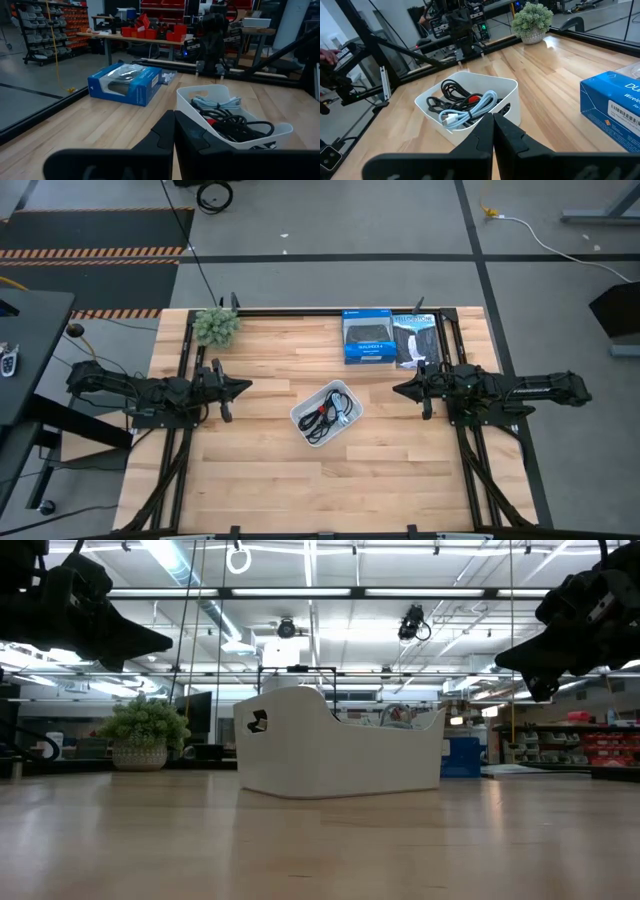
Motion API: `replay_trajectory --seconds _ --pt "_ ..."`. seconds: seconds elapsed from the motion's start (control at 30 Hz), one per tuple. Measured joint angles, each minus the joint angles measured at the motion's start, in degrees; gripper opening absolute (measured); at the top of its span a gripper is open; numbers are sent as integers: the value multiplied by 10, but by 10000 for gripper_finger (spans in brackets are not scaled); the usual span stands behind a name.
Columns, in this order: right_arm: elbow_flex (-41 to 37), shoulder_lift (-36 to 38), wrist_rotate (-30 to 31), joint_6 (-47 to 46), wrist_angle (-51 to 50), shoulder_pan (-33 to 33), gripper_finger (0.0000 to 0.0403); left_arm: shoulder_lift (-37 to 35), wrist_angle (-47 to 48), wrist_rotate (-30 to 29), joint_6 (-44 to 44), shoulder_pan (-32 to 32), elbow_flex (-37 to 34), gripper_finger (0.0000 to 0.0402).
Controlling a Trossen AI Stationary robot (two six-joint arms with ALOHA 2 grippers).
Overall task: Pick and place USB-C Cables
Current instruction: Return to Home Position
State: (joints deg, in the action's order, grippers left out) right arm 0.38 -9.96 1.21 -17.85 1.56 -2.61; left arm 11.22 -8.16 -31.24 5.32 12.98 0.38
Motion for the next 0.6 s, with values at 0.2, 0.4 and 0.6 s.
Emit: replay_trajectory --seconds 0.2,0.4,0.6 --pt "0 0 0 0 0 0 13 -1 0 0 0 0 0 11" --pt "0 0 0 0 0 0 13 -1 4 12 0 0 0 11" --pt "0 0 0 0 0 0 13 -2 11 163 0 0 0 11"
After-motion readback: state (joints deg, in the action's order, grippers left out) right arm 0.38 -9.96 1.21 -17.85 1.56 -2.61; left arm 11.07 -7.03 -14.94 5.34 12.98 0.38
